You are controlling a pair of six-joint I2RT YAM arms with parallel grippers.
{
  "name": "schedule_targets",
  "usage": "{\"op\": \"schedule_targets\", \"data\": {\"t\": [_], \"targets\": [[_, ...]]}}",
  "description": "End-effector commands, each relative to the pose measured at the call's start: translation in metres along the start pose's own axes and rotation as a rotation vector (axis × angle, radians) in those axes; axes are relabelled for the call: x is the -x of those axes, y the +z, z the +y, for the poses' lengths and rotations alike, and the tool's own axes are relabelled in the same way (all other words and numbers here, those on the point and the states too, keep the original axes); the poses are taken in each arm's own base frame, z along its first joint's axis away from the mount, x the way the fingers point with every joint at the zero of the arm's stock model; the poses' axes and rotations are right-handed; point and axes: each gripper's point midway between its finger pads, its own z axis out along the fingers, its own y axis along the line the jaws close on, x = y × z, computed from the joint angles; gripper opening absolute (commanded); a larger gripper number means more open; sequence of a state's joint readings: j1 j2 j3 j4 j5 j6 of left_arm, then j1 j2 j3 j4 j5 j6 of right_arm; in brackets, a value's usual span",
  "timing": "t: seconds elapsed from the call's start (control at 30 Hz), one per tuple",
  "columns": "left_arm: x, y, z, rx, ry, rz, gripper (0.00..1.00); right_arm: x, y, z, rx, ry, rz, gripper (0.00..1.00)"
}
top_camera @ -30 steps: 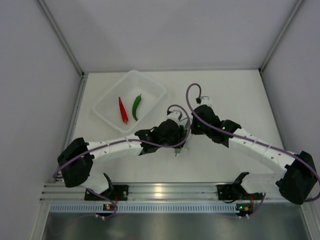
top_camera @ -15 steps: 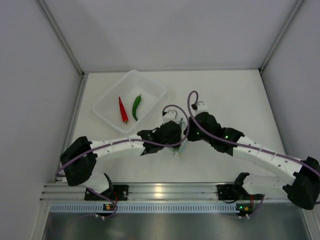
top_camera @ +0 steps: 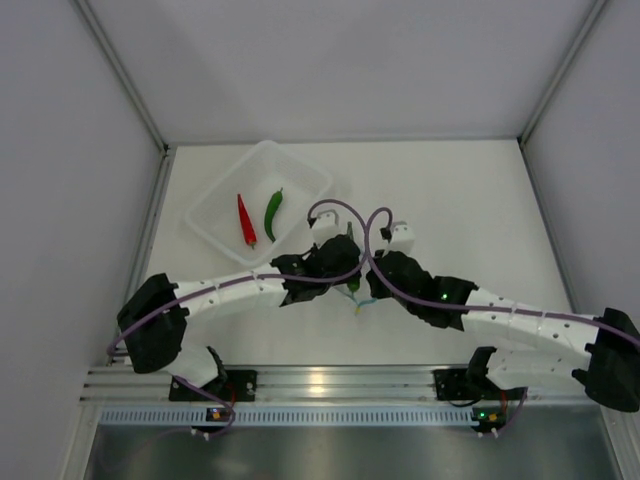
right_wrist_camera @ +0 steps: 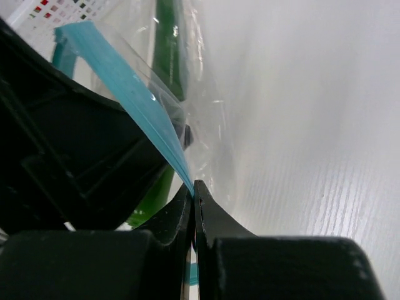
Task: Open the zip-top bag and remove the fake food
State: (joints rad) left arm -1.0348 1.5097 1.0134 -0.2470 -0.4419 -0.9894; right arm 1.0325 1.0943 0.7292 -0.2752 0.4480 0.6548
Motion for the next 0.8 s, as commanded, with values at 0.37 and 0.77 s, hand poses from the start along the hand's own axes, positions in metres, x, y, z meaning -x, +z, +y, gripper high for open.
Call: {"op": "schedule_targets", "data": {"t": [0.37,0.77], "targets": [[0.052,-0.028,-0.025,-0.116,-0.305,-0.147,0.00,0.009,-0.001,0.026,0.085,0.108,-0.137,0.00],[0.040,-0.025,-0.015,-0.149,-0.333,-0.145,0.00,0.024,-0.028,0.051,0.157,0.076,-0.114,0.00]]}}
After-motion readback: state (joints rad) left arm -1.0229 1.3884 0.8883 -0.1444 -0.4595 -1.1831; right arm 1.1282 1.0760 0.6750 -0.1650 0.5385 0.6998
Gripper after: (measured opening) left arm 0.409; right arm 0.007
